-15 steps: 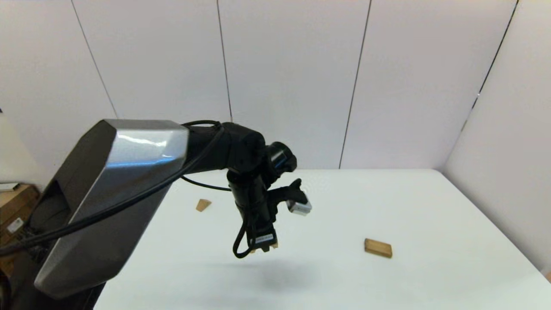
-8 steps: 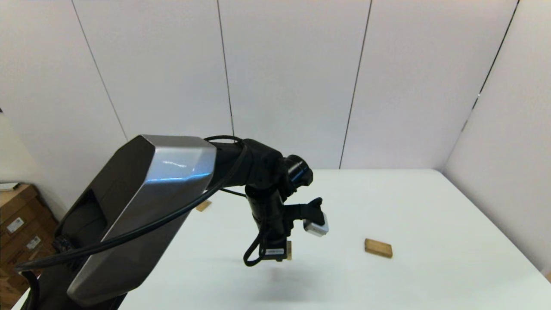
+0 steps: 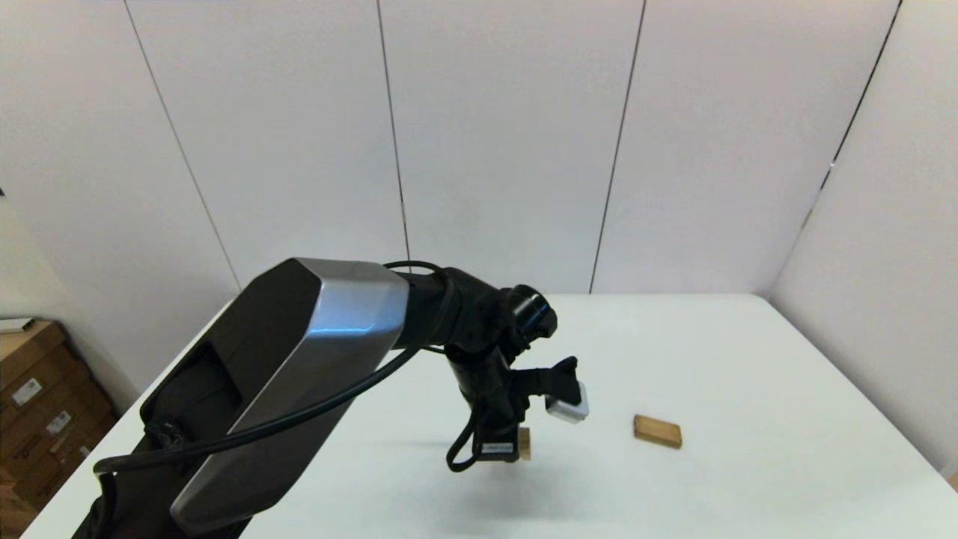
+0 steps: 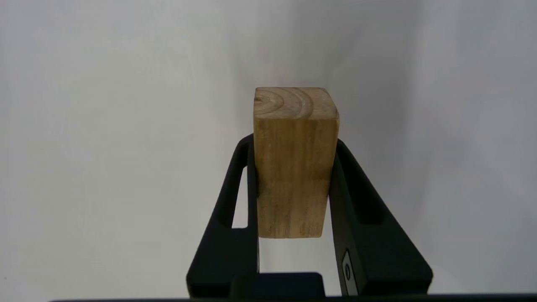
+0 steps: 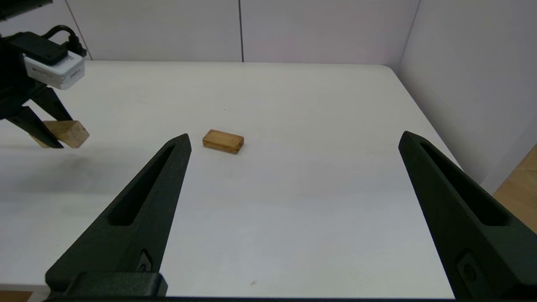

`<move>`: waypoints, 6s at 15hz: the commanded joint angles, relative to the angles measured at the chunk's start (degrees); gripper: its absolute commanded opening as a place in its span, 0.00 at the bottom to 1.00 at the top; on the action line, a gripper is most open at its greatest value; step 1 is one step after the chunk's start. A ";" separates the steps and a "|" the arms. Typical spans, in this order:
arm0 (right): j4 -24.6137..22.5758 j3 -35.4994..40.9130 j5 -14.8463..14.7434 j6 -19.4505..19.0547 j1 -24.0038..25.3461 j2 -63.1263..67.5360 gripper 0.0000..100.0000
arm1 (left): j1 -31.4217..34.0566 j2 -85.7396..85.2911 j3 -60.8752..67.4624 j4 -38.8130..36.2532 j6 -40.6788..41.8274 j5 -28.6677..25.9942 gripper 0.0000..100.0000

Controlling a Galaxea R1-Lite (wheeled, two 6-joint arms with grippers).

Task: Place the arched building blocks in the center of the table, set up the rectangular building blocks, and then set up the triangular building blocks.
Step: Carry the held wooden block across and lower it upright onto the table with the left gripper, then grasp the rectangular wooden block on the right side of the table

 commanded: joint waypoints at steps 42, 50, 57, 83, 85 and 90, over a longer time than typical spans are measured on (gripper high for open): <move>-0.01 0.09 0.02 -0.02 0.01 0.07 1.00 | 2.35 1.89 -0.44 -0.22 -0.74 3.83 1.00; -0.01 0.09 0.02 -0.02 0.01 -0.01 1.00 | 4.89 -5.58 -0.44 2.76 -1.27 2.33 1.00; -0.01 0.09 0.02 -0.02 0.01 0.07 1.00 | 10.08 -25.36 0.52 19.38 -3.64 -1.62 1.00; -0.01 0.09 0.02 -0.02 0.01 -0.01 1.00 | 39.96 -116.06 46.67 28.43 -38.63 8.04 1.00; -0.01 0.09 0.02 -0.02 0.01 0.07 1.00 | 41.37 -120.28 50.27 28.34 -38.54 7.87 1.00; -0.01 0.00 0.02 -0.02 0.01 0.07 1.00 | 43.30 -128.63 56.60 28.17 -38.71 7.87 1.00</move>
